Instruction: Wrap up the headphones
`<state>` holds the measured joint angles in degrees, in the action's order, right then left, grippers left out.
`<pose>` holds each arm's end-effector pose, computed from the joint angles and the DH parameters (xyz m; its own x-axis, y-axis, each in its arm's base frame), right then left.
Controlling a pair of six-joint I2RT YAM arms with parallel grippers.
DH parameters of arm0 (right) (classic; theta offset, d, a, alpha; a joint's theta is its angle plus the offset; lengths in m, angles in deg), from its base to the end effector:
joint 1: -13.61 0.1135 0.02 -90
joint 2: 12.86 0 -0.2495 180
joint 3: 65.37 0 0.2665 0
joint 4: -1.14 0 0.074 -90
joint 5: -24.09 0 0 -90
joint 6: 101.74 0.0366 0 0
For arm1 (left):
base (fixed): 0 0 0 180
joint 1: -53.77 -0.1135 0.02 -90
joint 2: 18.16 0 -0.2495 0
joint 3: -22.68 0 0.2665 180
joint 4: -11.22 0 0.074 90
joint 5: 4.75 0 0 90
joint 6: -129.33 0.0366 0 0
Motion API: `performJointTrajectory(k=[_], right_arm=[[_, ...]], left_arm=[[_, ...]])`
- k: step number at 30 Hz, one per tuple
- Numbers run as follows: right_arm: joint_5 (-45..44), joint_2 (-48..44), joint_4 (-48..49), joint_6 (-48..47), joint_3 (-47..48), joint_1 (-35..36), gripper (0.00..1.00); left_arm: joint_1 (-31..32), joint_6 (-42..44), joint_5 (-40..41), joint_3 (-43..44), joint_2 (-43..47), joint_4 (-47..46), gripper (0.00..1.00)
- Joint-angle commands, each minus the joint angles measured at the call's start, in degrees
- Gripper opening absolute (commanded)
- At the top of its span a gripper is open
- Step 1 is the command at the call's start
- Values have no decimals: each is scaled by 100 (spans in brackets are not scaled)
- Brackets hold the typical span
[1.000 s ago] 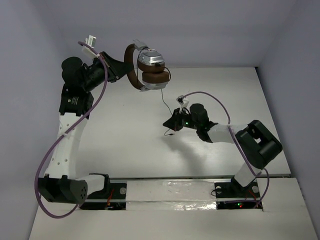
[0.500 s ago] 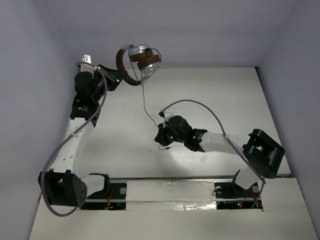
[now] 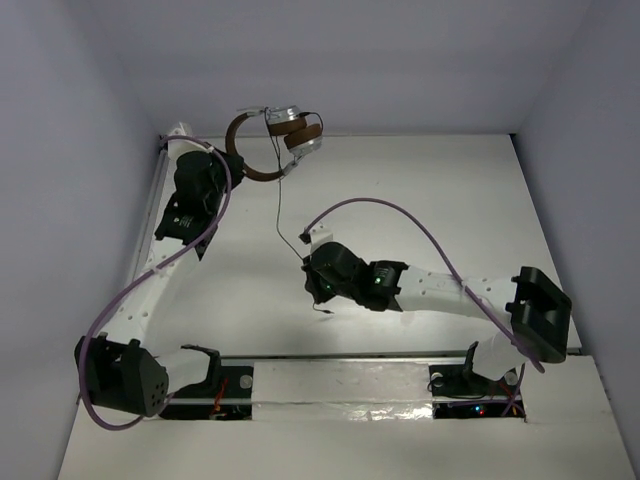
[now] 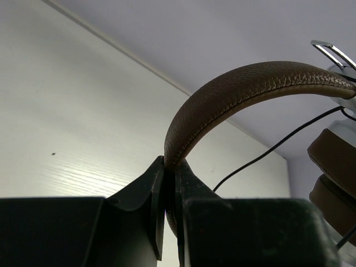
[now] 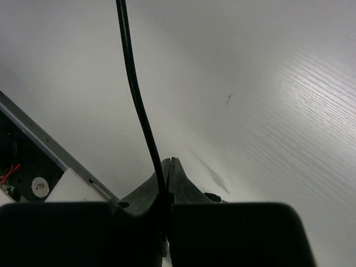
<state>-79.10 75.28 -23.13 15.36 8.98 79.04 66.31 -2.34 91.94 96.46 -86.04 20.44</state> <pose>0.1561 0.3212 0.2318 -0.5975 -0.2403 -0.7650 -0.6050 0.7613 0.2335 0.2950 -0.0613 0.3656 -0.1101 -0.6520 -0.7502 0.0387 0.7514 -0.6587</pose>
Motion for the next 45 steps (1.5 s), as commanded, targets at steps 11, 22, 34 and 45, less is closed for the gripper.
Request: performJointTrajectory(k=[11,22,34,45], right_arm=[[-834,-376,-2202,-239,1608,524,0],[-1510,-279,-2837,-932,2461,524,0],[-2100,-244,-2881,-1549,2962,199,0],[-738,72,-2600,-1303,2857,444,0]], left_arm=[[1224,941,2098,84,-358,-25,0],[1805,968,1985,-434,-595,-157,0],[1963,1161,1246,-821,-305,-78,0],[2016,889,526,-304,-806,-25,0]])
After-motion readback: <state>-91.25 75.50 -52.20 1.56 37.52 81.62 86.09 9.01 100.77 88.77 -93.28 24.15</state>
